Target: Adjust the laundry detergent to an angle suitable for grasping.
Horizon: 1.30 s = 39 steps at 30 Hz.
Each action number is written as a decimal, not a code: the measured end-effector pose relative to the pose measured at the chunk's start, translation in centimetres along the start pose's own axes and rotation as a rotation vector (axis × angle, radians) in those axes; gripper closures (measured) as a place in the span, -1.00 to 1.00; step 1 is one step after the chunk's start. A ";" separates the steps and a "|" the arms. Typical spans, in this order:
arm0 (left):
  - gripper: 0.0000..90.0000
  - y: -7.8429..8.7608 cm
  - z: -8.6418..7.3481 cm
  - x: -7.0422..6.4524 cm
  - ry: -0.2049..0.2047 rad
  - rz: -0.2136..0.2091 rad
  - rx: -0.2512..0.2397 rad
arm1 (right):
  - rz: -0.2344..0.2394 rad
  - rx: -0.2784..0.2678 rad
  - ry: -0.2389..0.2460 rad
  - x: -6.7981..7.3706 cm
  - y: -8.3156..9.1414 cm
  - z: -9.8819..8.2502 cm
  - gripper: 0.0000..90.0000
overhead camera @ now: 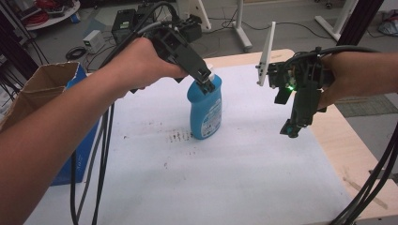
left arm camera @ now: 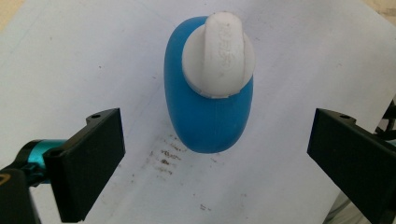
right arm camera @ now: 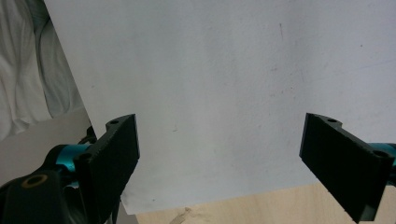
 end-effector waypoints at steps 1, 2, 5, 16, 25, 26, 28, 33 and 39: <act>-0.91 0.0 0.0 0.0 0.000 0.000 0.000 | 0.001 0.000 0.000 0.0 0.0 0.0 -0.74; -0.91 0.0 0.1 -0.1 0.004 -0.004 -0.011 | -0.001 0.000 0.000 0.0 0.0 0.0 -0.74; -0.91 -0.1 0.1 -0.1 0.007 0.006 -0.018 | -0.002 0.003 0.000 0.0 0.0 0.0 -0.74; -0.91 -0.9 0.6 -0.2 0.022 -0.001 -0.034 | -0.001 -0.011 0.003 -0.1 -0.2 0.0 -0.74; -0.91 -2.1 1.2 0.0 0.028 0.001 -0.023 | 0.008 -0.020 -0.001 -0.2 -0.3 -0.2 -0.74; -0.91 -2.2 1.2 0.0 0.027 0.003 -0.021 | 0.006 -0.016 -0.003 -0.2 -0.2 -0.2 -0.74; -0.91 -2.4 1.4 0.1 0.030 0.003 -0.018 | 0.006 -0.014 -0.004 -0.2 -0.2 -0.3 -0.74; -0.91 -2.9 1.6 0.1 0.032 0.007 -0.013 | 0.006 -0.018 -0.004 -0.2 -0.2 -0.3 -0.74; -0.91 -3.7 1.9 0.2 0.036 0.021 0.003 | 0.006 -0.018 0.000 -0.3 -0.3 -0.3 -0.74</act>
Point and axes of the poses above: each handheld gripper's, and its own axes: y roughly backward along the jaws, z roughly out of its top, x roughly to its left, the point moved 3 cm from there along -y, roughly forward along the jaws, and after that the axes turned 2 degrees about -z, right-handed, at the moved point
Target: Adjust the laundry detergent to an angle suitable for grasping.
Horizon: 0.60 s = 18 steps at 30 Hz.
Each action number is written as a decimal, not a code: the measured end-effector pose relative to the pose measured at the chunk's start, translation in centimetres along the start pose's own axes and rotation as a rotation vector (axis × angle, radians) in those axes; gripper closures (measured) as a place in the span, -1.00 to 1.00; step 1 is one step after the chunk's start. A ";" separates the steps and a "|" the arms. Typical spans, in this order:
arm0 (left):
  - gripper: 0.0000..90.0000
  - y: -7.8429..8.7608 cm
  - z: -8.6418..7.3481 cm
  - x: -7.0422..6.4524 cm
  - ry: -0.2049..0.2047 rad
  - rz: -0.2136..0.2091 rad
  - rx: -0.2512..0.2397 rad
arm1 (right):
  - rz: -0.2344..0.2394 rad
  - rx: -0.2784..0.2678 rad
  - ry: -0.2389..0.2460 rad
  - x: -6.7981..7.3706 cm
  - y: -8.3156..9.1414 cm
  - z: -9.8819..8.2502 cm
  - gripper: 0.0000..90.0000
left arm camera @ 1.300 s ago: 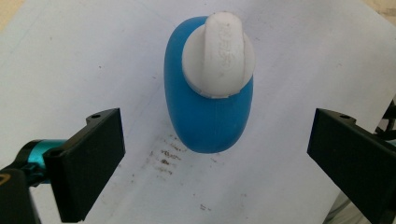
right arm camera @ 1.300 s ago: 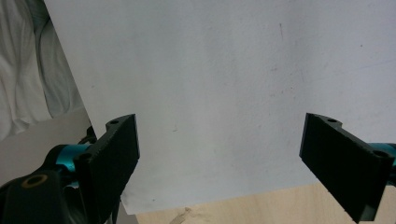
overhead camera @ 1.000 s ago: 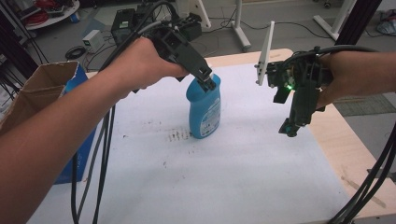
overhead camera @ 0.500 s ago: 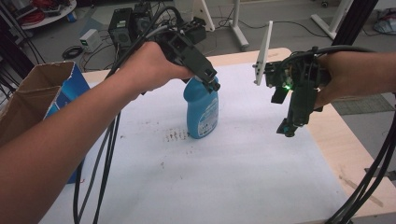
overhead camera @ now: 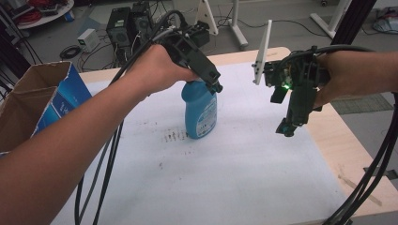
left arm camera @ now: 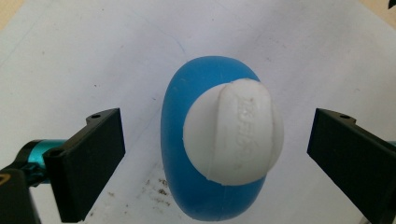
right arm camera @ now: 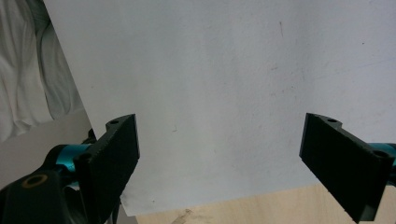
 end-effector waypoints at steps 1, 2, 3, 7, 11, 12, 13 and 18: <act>-0.91 -0.1 0.0 0.0 0.002 0.001 0.002 | 0.001 0.001 -0.002 0.0 0.0 0.0 -0.74; -0.91 -0.3 0.1 0.0 0.009 0.004 -0.002 | 0.005 0.000 -0.006 0.0 -0.1 -0.1 -0.74; -0.91 -0.3 0.1 0.0 0.009 0.004 -0.002 | 0.004 0.000 -0.007 0.0 -0.1 -0.1 -0.74; -0.91 -0.6 0.2 0.1 0.014 0.007 0.001 | 0.005 0.001 -0.007 0.0 -0.1 -0.2 -0.74; -0.91 -1.0 0.2 0.2 0.024 0.011 0.007 | 0.008 -0.004 -0.005 -0.1 -0.2 -0.3 -0.74; -0.91 -1.1 0.2 0.2 0.026 0.013 0.009 | 0.009 -0.009 -0.004 -0.1 -0.2 -0.3 -0.74; -0.91 -1.2 0.2 0.2 0.026 0.013 0.010 | 0.006 -0.007 -0.008 -0.1 -0.2 -0.3 -0.74; -0.91 -1.6 0.2 0.2 0.025 0.017 0.021 | 0.005 -0.008 -0.004 -0.1 -0.2 -0.4 -0.74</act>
Point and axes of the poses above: each handheld gripper's, and its own axes: y roughly backward along the jaws, z roughly out of its top, x roughly to its left, the point moved 3 cm from there along -y, roughly forward along the jaws, and after that the axes turned 2 degrees about -z, right-handed, at the moved point
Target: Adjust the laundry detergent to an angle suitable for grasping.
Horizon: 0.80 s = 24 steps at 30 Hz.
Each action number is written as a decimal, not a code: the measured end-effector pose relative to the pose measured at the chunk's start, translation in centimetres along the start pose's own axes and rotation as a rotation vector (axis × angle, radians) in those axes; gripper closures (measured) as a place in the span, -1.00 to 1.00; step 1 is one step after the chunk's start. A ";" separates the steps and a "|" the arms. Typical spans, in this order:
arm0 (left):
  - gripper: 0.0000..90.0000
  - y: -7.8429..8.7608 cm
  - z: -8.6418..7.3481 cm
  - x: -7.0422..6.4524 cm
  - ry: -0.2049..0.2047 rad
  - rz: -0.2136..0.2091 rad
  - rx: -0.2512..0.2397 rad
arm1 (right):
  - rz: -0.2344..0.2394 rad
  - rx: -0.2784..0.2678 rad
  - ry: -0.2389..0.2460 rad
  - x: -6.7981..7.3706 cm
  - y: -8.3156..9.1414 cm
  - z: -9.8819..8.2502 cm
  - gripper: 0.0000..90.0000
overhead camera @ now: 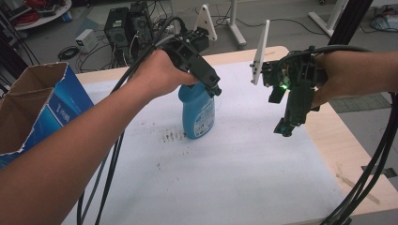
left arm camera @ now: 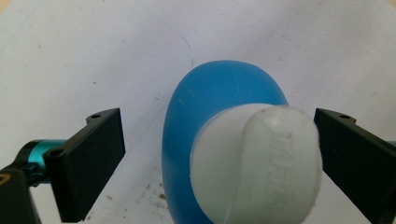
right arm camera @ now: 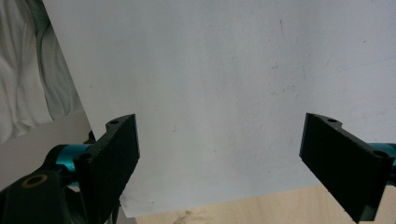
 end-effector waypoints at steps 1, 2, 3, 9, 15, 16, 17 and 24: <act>-0.91 -0.1 0.0 0.0 0.003 0.000 -0.004 | 0.002 -0.003 -0.001 0.0 0.0 0.0 -0.74; -0.91 -0.1 0.0 0.0 0.003 0.000 -0.004 | 0.003 -0.005 -0.004 0.0 -0.1 -0.1 -0.74; -0.91 -0.2 0.0 0.0 0.002 0.001 0.006 | 0.005 -0.001 -0.003 0.0 -0.1 -0.1 -0.74; -0.91 -0.5 -0.1 0.0 0.003 0.010 0.012 | 0.007 -0.004 -0.008 0.0 -0.1 0.0 -0.74; -0.91 -0.8 -0.1 0.1 0.004 0.015 0.020 | 0.003 -0.004 -0.002 -0.1 -0.1 -0.1 -0.74; -0.91 -0.8 -0.1 0.1 0.003 0.016 0.020 | 0.003 -0.005 -0.004 -0.1 -0.1 -0.1 -0.74; -0.91 -0.8 -0.1 0.1 0.005 0.016 0.020 | 0.002 -0.002 -0.004 -0.1 -0.1 -0.1 -0.74; -0.82 -0.9 -0.1 0.1 0.009 0.017 0.015 | 0.005 -0.003 -0.004 -0.1 -0.2 -0.1 -0.74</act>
Point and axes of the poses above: each handheld gripper's, and its own axes: y roughly backward along the jaws, z roughly out of its top, x roughly to its left, the point moved 3 cm from there along -y, roughly forward along the jaws, and after that the axes turned 2 degrees about -z, right-handed, at the moved point
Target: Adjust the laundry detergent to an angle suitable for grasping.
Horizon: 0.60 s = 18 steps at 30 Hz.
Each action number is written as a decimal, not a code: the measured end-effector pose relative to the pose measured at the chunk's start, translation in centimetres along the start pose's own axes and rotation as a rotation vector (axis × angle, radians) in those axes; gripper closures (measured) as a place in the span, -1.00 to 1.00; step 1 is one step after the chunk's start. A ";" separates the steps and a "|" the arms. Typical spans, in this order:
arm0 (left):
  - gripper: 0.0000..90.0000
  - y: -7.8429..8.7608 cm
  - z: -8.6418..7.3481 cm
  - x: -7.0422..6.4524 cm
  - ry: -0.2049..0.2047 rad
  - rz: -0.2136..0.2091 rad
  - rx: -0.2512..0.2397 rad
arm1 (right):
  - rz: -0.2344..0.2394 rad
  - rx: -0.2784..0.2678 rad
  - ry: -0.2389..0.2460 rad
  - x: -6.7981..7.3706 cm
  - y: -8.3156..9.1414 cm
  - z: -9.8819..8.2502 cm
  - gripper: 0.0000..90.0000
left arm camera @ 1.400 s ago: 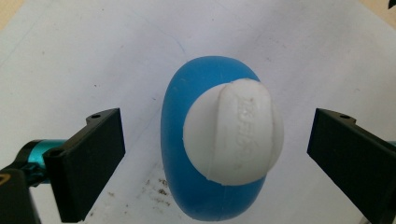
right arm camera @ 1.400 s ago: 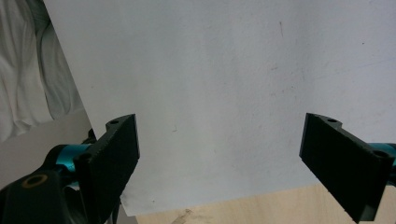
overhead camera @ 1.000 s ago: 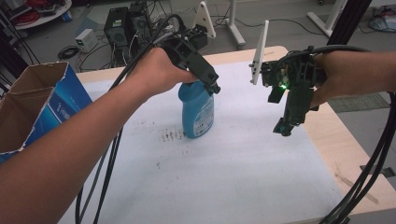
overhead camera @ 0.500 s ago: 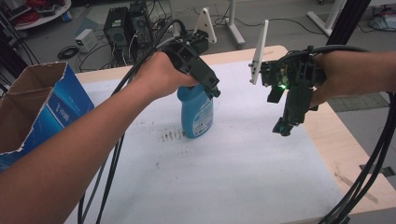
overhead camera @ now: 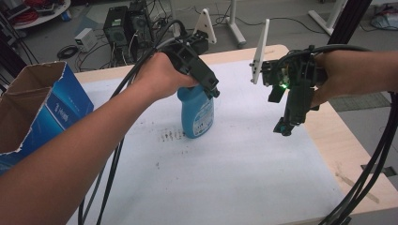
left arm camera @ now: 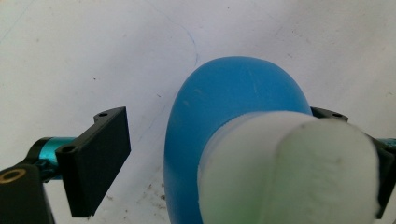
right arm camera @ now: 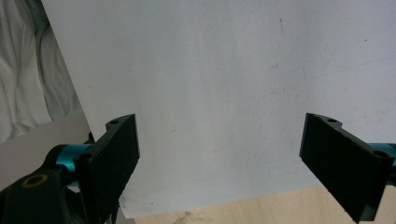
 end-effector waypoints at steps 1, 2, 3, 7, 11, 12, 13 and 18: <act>-0.82 0.0 0.0 0.0 -0.005 0.001 0.004 | -0.002 0.001 -0.003 0.0 0.0 0.0 -0.74; -0.81 0.0 0.0 0.0 -0.009 0.002 0.004 | 0.000 -0.001 -0.004 0.0 0.0 0.0 -0.74; -0.76 0.0 0.0 0.0 -0.010 0.003 0.005 | -0.001 0.000 -0.004 0.0 0.0 0.0 -0.74; -0.73 -0.1 0.0 0.0 -0.009 0.004 0.011 | 0.000 -0.002 0.000 0.0 0.0 0.0 -0.74; -0.71 -0.1 0.0 0.0 -0.008 0.007 0.012 | -0.001 -0.001 -0.006 0.0 0.0 -0.1 -0.74; -0.68 -0.1 0.0 0.0 -0.009 0.005 0.014 | 0.000 -0.002 -0.006 0.0 0.0 -0.1 -0.74; -0.68 -0.1 0.0 0.0 -0.010 0.007 0.015 | -0.001 -0.002 -0.006 0.0 0.0 -0.1 -0.74; -0.63 -0.3 0.0 0.0 -0.007 0.010 0.022 | 0.002 -0.002 -0.007 0.1 -0.1 0.0 -0.74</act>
Point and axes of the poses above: each handheld gripper's, and its own axes: y roughly backward along the jaws, z roughly out of its top, x roughly to its left, the point moved 3 cm from there along -y, roughly forward along the jaws, and after that the axes turned 2 degrees about -z, right-handed, at the moved point
